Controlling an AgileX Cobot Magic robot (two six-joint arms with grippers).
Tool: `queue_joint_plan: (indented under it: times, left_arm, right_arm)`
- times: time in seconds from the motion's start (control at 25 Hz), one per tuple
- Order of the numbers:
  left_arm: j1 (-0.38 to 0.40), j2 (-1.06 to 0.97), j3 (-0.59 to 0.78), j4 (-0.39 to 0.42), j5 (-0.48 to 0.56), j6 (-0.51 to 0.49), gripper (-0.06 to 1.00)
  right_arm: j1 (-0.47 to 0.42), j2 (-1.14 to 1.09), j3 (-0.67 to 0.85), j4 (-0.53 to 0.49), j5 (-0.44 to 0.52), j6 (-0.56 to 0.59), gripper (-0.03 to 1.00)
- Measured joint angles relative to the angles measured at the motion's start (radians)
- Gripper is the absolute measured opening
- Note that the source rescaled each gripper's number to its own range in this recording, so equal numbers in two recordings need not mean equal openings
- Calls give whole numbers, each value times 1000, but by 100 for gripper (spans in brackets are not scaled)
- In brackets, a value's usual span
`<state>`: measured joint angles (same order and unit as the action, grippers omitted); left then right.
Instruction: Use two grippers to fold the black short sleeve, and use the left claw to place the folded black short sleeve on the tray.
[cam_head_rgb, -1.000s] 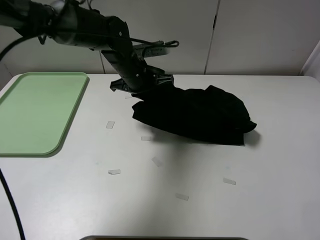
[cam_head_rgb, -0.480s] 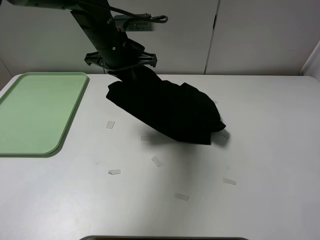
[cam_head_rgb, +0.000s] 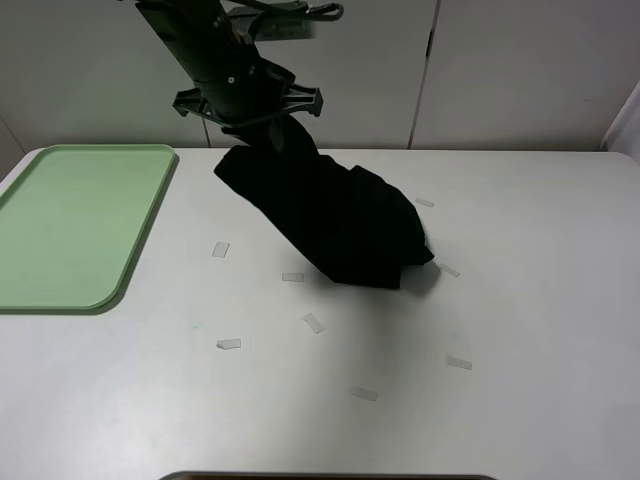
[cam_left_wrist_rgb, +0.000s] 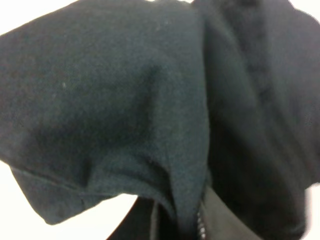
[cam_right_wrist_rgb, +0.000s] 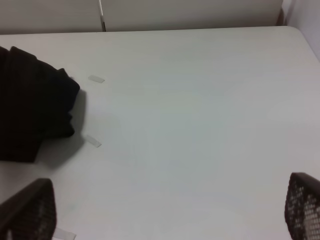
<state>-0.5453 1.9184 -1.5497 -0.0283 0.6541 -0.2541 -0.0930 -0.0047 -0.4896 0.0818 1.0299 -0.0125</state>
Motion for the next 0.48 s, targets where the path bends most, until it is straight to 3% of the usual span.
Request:
queue_joint_plan:
  times: [0.28,0.48]
  left_arm:
    - [-67,78,-28,-93,-131,-3,8]
    - [-115,152,-90,-109,-174,-3,8]
  right_arm:
    - [0,0,0,0,0,0,100]
    - [0,0,0,0,0,0,100]
